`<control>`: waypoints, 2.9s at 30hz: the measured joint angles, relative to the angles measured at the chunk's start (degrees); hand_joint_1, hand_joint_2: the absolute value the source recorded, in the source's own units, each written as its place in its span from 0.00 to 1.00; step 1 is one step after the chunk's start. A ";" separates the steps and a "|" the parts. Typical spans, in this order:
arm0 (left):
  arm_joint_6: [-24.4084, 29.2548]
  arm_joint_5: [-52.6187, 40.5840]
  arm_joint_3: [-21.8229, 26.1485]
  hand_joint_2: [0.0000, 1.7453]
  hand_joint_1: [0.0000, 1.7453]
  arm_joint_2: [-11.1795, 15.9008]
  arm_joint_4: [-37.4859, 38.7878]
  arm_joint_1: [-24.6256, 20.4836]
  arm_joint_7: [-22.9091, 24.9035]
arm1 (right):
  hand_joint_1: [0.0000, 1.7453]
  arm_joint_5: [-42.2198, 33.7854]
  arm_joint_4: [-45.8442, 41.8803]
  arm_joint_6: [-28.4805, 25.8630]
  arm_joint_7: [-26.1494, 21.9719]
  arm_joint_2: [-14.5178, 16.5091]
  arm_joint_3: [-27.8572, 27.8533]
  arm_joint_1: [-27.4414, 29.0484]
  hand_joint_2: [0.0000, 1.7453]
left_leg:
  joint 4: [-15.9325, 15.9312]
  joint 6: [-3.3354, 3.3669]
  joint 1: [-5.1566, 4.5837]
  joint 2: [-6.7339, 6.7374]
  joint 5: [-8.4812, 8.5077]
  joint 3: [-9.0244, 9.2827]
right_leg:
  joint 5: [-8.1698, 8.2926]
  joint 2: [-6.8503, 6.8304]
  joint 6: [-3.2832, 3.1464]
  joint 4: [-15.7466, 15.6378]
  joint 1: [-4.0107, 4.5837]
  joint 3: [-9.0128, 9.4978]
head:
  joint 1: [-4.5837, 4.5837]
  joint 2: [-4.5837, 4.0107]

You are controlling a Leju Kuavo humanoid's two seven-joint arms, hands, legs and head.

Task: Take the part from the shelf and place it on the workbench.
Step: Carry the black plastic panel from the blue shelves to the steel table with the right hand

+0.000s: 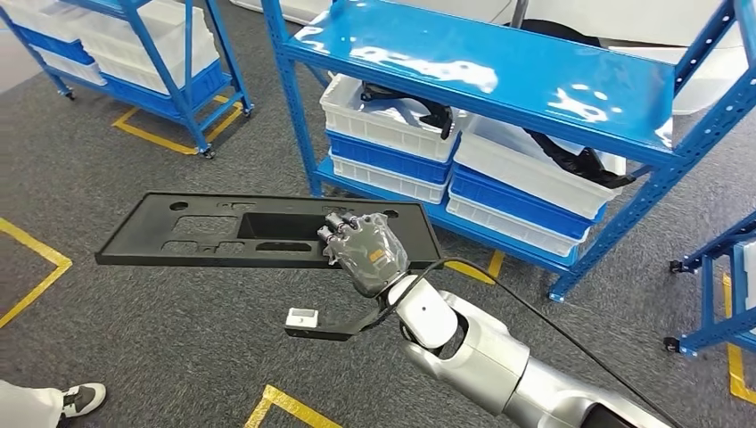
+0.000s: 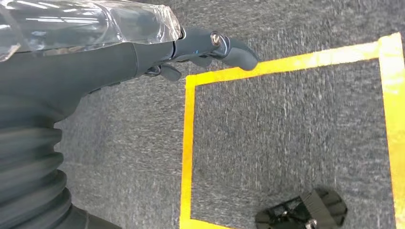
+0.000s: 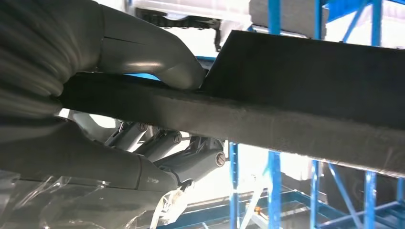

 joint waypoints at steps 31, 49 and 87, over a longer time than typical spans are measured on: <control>-0.16 -0.93 -0.09 1.00 0.00 0.73 0.00 -0.04 0.36 | 1.00 0.34 -0.80 -2.13 -0.48 0.04 -0.73 1.51 1.00 | 0.82 0.48 -0.29 -0.12 0.33 -1.06 | -1.12 0.39 0.20 2.54 -0.37 -0.94 | -0.17 0.00; -0.32 -0.97 -0.11 1.00 0.00 0.52 -0.02 0.19 0.18 | 1.00 -0.17 -0.82 -2.16 -1.50 0.25 -0.71 1.76 1.00 | 18.35 -2.82 0.58 0.43 -5.99 -10.39 | 6.54 -1.98 -2.11 -9.50 -0.36 3.40 | -0.77 0.00; -2.96 -2.10 -0.20 1.00 0.00 1.31 0.00 0.55 2.42 | 1.00 1.69 -1.57 -1.55 -0.49 -0.04 -0.62 2.86 1.00 | 1.54 1.64 -2.96 4.75 0.30 -2.16 | 5.22 -6.50 -1.52 -9.54 0.49 4.71 | -0.85 0.00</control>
